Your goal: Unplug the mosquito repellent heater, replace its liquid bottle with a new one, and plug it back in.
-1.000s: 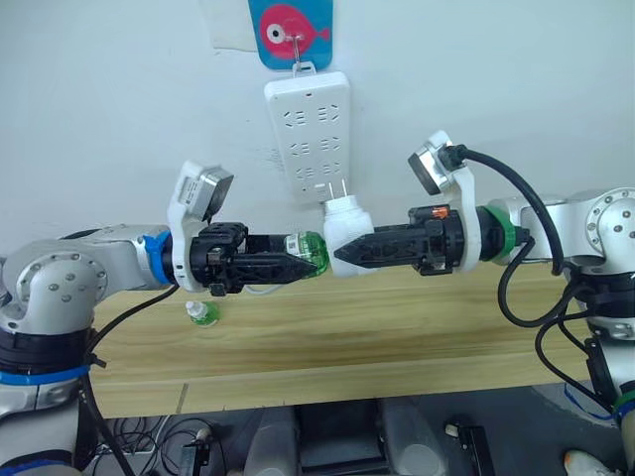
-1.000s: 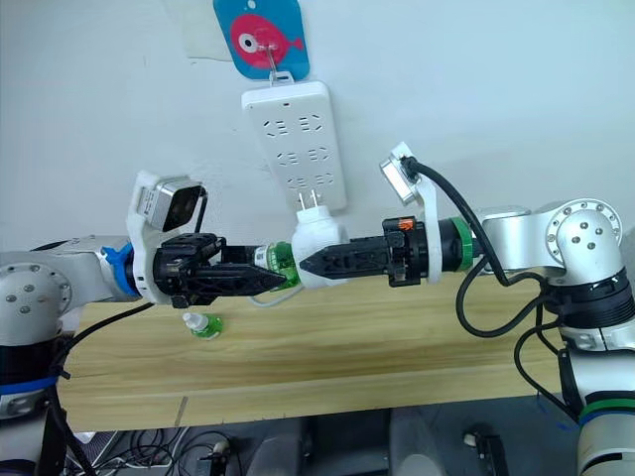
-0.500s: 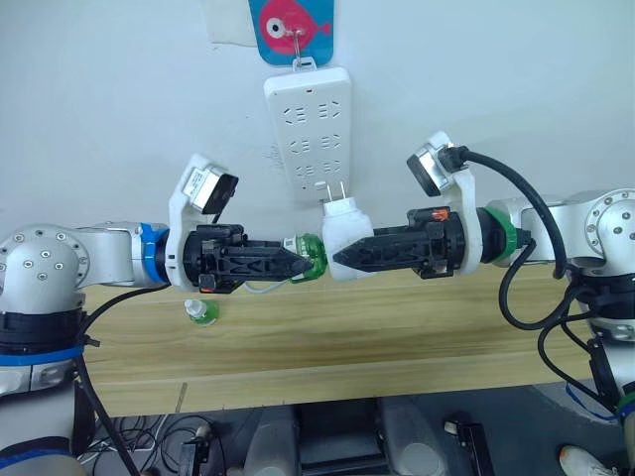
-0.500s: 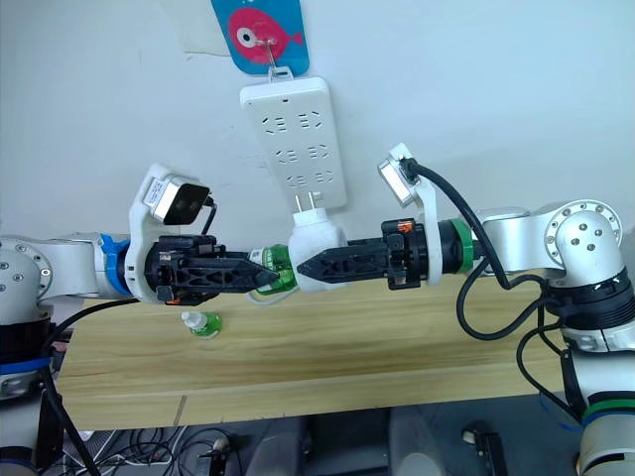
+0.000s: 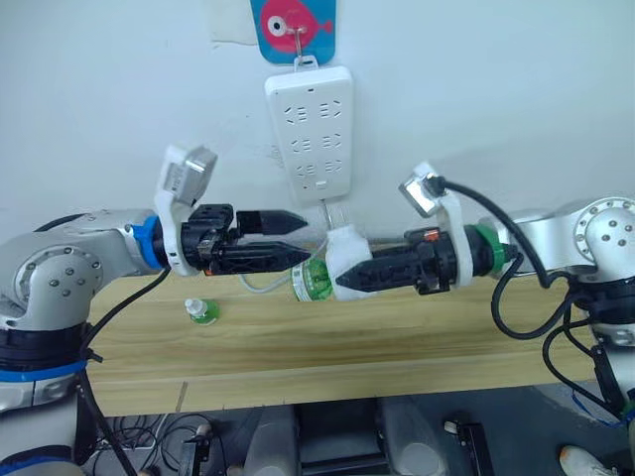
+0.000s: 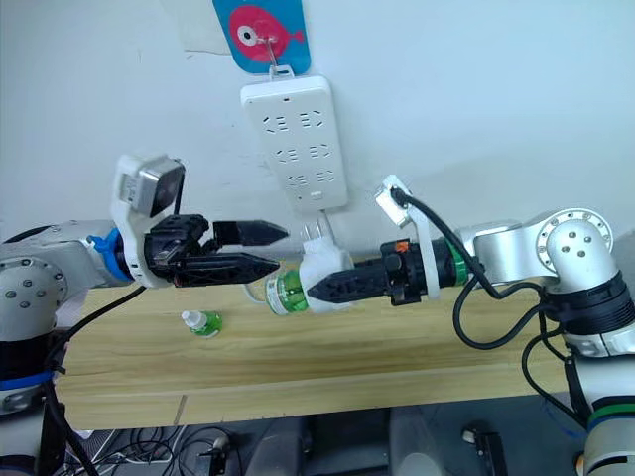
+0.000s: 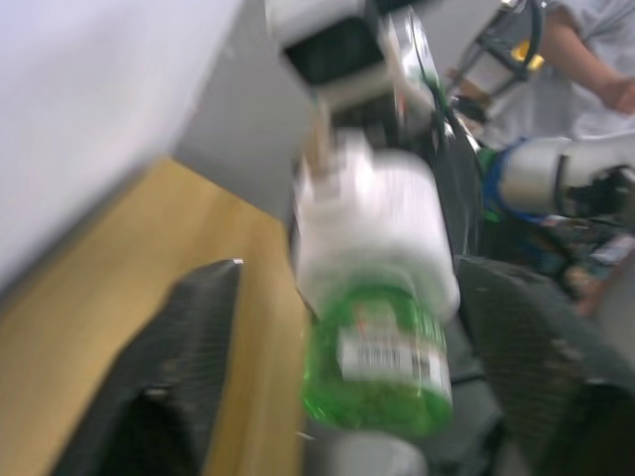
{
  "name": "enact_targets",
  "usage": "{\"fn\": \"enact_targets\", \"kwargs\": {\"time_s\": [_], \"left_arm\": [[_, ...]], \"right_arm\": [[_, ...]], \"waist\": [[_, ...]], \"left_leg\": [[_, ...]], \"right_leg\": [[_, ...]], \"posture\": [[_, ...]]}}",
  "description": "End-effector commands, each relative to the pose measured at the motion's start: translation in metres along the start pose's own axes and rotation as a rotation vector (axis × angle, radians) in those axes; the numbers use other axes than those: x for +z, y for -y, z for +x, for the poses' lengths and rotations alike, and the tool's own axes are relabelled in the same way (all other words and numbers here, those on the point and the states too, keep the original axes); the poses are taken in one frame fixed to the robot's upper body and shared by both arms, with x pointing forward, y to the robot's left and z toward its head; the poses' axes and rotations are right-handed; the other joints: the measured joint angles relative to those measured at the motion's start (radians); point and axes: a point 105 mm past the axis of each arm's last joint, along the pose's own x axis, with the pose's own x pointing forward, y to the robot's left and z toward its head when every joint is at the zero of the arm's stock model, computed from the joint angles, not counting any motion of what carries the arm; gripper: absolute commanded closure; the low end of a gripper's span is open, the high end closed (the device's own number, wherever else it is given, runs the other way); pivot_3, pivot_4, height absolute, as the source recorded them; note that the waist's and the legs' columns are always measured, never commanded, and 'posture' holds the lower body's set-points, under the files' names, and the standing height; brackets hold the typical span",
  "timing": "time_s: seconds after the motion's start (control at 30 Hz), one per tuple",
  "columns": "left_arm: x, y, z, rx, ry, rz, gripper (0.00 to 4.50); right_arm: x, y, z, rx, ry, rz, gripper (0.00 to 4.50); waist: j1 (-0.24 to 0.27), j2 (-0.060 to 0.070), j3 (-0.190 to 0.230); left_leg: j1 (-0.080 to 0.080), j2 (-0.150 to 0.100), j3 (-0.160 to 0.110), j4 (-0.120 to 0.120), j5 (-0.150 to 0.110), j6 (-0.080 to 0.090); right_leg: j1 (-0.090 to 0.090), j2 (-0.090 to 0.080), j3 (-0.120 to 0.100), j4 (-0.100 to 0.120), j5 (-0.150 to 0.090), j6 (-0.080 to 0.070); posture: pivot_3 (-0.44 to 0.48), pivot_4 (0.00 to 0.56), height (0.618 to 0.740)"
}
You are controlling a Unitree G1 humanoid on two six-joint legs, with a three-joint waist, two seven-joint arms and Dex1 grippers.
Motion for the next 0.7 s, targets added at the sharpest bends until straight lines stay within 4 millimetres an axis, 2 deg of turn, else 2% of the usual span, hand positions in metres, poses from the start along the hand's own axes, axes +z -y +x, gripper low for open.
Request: {"fn": "enact_targets", "kwargs": {"time_s": [0.03,0.2,0.7], "left_arm": [[0.009,0.004,-0.003,0.006,0.017,0.147,0.06],[0.013,0.003,-0.003,0.032,0.012,0.353,0.06],[0.004,0.000,0.005,0.050,-0.042,1.023,0.06]], "right_arm": [[0.009,-0.008,-0.004,0.023,0.038,-0.026,1.48],[0.015,-0.003,-0.007,0.016,0.085,-0.002,1.48],[0.031,0.006,-0.013,0.013,0.206,0.048,1.48]], "waist": [[0.000,0.000,0.000],[0.000,0.000,0.000],[0.001,0.000,0.000]], "left_leg": [[0.000,0.000,0.000,0.000,0.000,0.000],[0.000,0.000,0.000,-0.001,0.000,0.000],[-0.003,0.000,-0.001,0.000,-0.001,0.001]], "right_leg": [[0.000,0.000,0.000,0.000,0.000,0.000],[0.000,0.000,-0.001,-0.001,0.000,0.000],[0.000,0.000,-0.002,-0.004,0.000,0.000]], "posture": [[-0.153,0.298,0.730],[-0.153,0.298,0.730],[-0.148,0.292,0.730]]}}
